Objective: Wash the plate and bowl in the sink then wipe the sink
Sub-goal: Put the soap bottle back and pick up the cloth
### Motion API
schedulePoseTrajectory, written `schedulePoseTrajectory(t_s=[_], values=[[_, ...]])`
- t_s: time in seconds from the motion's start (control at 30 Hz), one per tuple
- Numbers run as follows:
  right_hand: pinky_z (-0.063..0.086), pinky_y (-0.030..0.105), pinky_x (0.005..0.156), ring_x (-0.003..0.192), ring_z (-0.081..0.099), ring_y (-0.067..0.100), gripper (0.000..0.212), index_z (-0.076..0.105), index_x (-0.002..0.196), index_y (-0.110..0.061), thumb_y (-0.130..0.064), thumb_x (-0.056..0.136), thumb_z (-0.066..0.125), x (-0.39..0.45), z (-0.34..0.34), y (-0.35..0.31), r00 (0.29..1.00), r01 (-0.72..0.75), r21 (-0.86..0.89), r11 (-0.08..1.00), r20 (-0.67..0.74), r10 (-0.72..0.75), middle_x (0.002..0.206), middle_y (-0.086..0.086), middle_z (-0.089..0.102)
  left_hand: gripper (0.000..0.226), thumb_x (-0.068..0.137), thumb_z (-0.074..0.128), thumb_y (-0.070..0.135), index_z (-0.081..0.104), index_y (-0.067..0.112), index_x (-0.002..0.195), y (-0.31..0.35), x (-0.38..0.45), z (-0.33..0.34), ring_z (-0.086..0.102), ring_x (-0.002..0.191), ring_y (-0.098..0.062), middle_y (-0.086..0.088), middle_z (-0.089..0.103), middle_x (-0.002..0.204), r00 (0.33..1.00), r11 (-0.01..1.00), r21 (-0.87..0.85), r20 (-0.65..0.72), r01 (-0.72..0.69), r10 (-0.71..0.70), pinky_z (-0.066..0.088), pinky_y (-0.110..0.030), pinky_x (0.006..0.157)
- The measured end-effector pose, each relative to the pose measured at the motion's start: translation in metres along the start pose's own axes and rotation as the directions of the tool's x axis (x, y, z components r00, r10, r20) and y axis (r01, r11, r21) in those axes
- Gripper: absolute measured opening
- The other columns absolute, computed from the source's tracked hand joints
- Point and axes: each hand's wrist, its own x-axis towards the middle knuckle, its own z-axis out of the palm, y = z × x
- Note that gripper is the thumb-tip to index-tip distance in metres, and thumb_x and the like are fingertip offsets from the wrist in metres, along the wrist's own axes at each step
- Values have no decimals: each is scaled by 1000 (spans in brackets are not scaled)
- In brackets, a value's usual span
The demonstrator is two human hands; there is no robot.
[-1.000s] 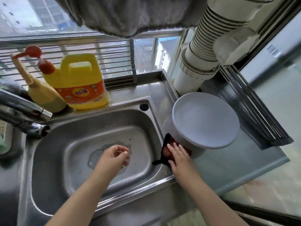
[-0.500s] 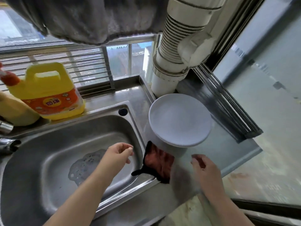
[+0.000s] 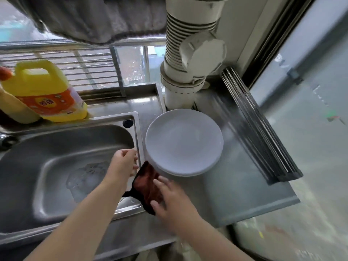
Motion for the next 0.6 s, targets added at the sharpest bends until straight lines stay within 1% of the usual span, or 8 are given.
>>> schedulePoseTrajectory(t_s=[0.07, 0.17, 0.27, 0.37, 0.43, 0.47, 0.53, 0.6], values=[[-6, 24, 114, 146, -4, 16, 69, 10, 152, -21, -39, 96, 45, 26, 26, -16, 995, 40, -60, 997, 93, -34, 160, 0, -3, 11, 96, 49, 24, 53, 14, 98, -3, -11, -7, 53, 66, -17, -3, 60, 88, 998, 998, 42, -42, -47, 49, 40, -29, 57], [-8, 37, 116, 146, -13, 25, 63, 9, 152, -23, -25, 98, 40, 53, 58, -9, 995, 53, -129, 990, 88, -42, 156, 1, -19, 7, 95, 49, 15, 54, 19, 93, -2, -24, -11, 55, 65, -16, -5, 63, 91, 984, 988, 74, -106, -135, 142, 41, -28, 58], [-5, 36, 118, 146, -4, 24, 61, 20, 150, -26, -13, 93, 38, 45, 61, 16, 992, 115, -120, 986, 72, -107, 159, 0, -3, 14, 93, 51, 11, 56, 23, 90, 7, -36, -9, 56, 66, -15, -6, 64, 91, 954, 956, 145, -121, -256, 274, 43, -27, 61], [11, 39, 115, 142, 26, 24, 61, 38, 143, -27, -18, 83, 35, 6, 37, 66, 980, 198, -156, 968, 51, -192, 153, 3, 32, 14, 94, 50, 11, 58, 22, 93, 21, -50, 3, 56, 70, -14, -3, 64, 86, 922, 908, 199, -50, -368, 384, 43, -23, 61], [29, 38, 112, 138, 35, 22, 61, 38, 143, -25, -22, 82, 36, -26, 12, 110, 991, 126, -225, 966, -23, -134, 148, -1, 38, 12, 96, 49, 11, 58, 18, 97, 32, -55, 16, 56, 67, -5, 1, 63, 83, 903, 878, 226, 12, -422, 430, 44, -16, 59], [25, 30, 115, 140, 30, 19, 61, 32, 146, -24, -23, 86, 37, -41, -3, 129, 995, 41, -211, 977, -76, -58, 150, -5, 32, 13, 96, 48, 10, 58, 18, 97, 36, -55, 23, 56, 63, -1, 2, 64, 82, 891, 863, 227, 53, -450, 451, 44, -12, 58], [0, 15, 114, 145, 13, 11, 60, 16, 150, -25, -21, 95, 39, -58, -37, 157, 973, -152, -136, 979, -192, 124, 153, -12, 15, 19, 94, 49, 6, 58, 22, 92, 42, -55, 37, 56, 59, 1, 2, 65, 81, 869, 840, 223, 152, -495, 471, 45, -12, 59], [-7, 16, 113, 146, 2, 9, 61, 10, 151, -25, -20, 98, 39, -50, -60, 176, 912, -312, -64, 948, -299, 281, 157, -10, 8, 24, 94, 49, 5, 58, 26, 87, 46, -53, 51, 58, 62, -4, 1, 66, 81, 854, 824, 239, 236, -514, 464, 44, -19, 63]])
